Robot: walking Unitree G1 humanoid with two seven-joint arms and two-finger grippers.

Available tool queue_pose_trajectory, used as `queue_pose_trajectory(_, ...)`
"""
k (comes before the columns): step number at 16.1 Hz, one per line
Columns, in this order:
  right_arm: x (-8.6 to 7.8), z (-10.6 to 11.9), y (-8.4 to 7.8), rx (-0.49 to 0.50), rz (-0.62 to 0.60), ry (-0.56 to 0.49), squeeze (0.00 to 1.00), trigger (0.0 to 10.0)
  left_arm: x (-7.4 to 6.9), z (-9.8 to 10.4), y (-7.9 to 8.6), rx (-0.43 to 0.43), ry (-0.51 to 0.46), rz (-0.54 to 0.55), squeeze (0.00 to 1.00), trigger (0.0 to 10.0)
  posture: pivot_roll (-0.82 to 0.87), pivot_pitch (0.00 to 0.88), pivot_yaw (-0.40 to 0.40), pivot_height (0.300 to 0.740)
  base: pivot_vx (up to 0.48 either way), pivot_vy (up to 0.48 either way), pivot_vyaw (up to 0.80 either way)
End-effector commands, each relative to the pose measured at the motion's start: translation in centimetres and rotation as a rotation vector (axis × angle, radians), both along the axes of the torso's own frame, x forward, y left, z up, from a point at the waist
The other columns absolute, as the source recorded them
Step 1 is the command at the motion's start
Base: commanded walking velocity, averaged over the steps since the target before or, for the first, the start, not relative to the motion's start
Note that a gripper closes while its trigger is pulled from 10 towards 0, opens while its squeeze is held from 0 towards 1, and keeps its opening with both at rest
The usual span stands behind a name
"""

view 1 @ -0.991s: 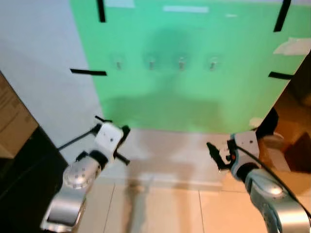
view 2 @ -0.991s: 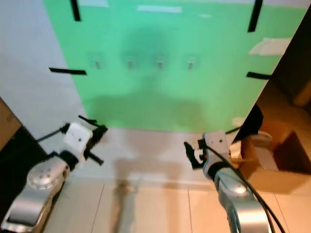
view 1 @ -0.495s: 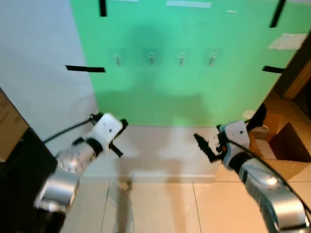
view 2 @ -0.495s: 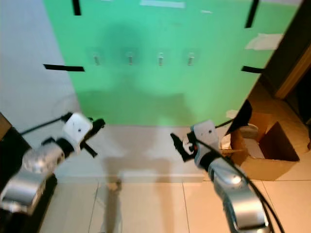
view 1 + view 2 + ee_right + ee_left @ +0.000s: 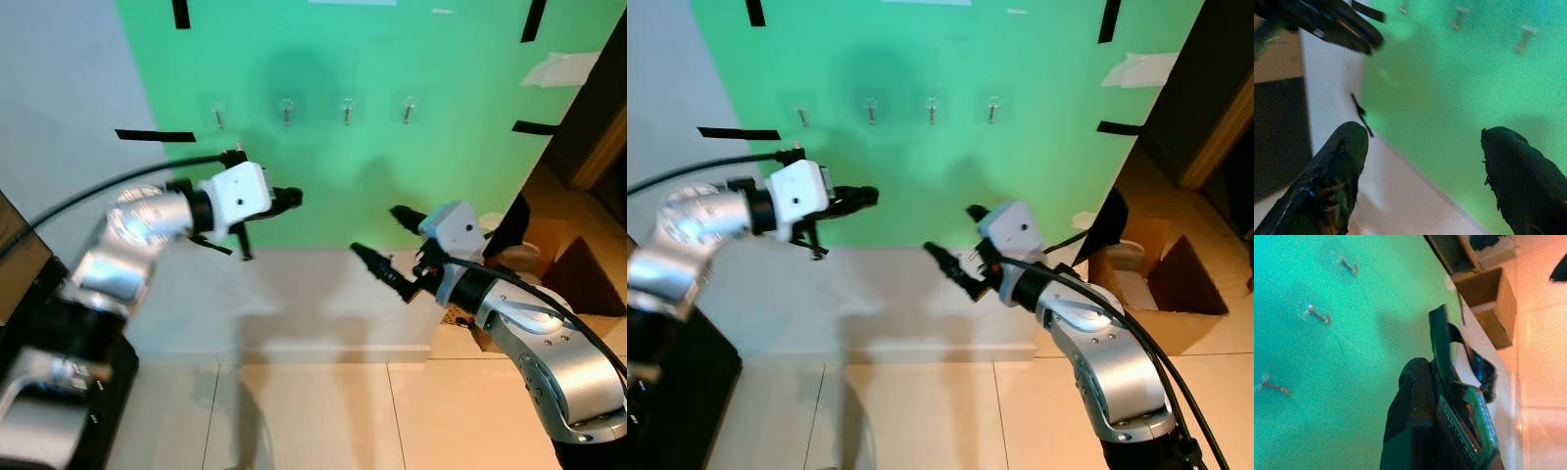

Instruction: Hang keys on a hook

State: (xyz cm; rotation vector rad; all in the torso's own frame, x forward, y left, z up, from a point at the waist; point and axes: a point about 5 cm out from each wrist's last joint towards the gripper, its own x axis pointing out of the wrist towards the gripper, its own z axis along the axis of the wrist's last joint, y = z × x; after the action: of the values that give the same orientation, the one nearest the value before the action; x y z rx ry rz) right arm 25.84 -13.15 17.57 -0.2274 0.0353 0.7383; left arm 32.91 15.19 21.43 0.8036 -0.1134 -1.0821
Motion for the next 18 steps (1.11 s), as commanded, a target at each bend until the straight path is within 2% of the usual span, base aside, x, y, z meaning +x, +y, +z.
queue_pose_trajectory(1, -0.3, 0.8, 0.8, -0.002, 0.052, -0.018, 0.0, 10.0, 0.5, 0.8, 0.0, 0.078, -0.024, -0.066, 0.0, 10.0, -0.05, 0.0, 0.034, 0.74, 0.0, 0.0, 0.0)
queue_pose_trajectory(2, -0.3, 1.1, 1.4, 0.005, 0.061, -0.029, 0.0, 10.0, 0.9, 1.8, -0.4, 0.095, -0.042, -0.104, 0.0, 10.0, -0.05, 0.0, 0.038, 0.74, 0.0, 0.0, 0.0)
queue_pose_trajectory(4, 0.1, 1.6, 1.9, 0.024, 0.044, -0.044, 0.0, 10.0, 1.3, 2.5, -1.2, 0.114, -0.058, -0.161, 0.0, 10.0, -0.05, 0.0, 0.04, 0.74, 0.0, 0.0, 0.0)
queue_pose_trajectory(5, 0.1, 1.9, 2.3, 0.048, 0.064, -0.047, 1.0, 10.0, 1.4, 2.4, -1.6, 0.157, -0.061, -0.193, 0.0, 10.0, -0.04, 0.0, 0.038, 0.74, 0.0, 0.0, 0.0)
queue_pose_trajectory(7, 0.0, 2.7, 3.4, 0.078, 0.122, -0.06, 1.0, 10.0, 1.8, 2.0, -2.3, 0.235, -0.063, -0.258, 0.0, 10.0, -0.04, 0.0, 0.046, 0.74, 0.0, 0.0, 0.0)
queue_pose_trajectory(12, 0.1, 3.7, 5.3, 0.135, 0.183, -0.052, 1.0, 10.0, 2.9, 2.4, -3.3, 0.26, -0.058, -0.279, 0.0, 10.0, -0.04, 0.0, 0.056, 0.74, 0.0, 0.0, 0.0)
queue_pose_trajectory(16, 1.0, 2.8, 5.5, 0.195, 0.073, 0.07, 1.0, 10.0, 3.2, 2.3, -3.8, 0.251, -0.074, -0.295, 0.0, 10.0, -0.04, 0.0, 0.04, 0.74, 0.0, 0.0, 0.0)
queue_pose_trajectory(17, 1.2, 2.8, 5.5, 0.193, 0.069, 0.077, 0.96, 10.0, 3.3, 2.3, -3.9, 0.248, -0.076, -0.297, 0.0, 10.0, -0.04, 0.0, 0.039, 0.74, 0.0, 0.0, 0.0)
queue_pose_trajectory(18, 1.3, 2.8, 5.6, 0.196, 0.069, 0.085, 0.0, 10.0, 3.3, 2.3, -3.9, 0.246, -0.079, -0.298, 0.0, 10.0, -0.03, 0.0, 0.037, 0.74, 0.0, 0.0, 0.0)
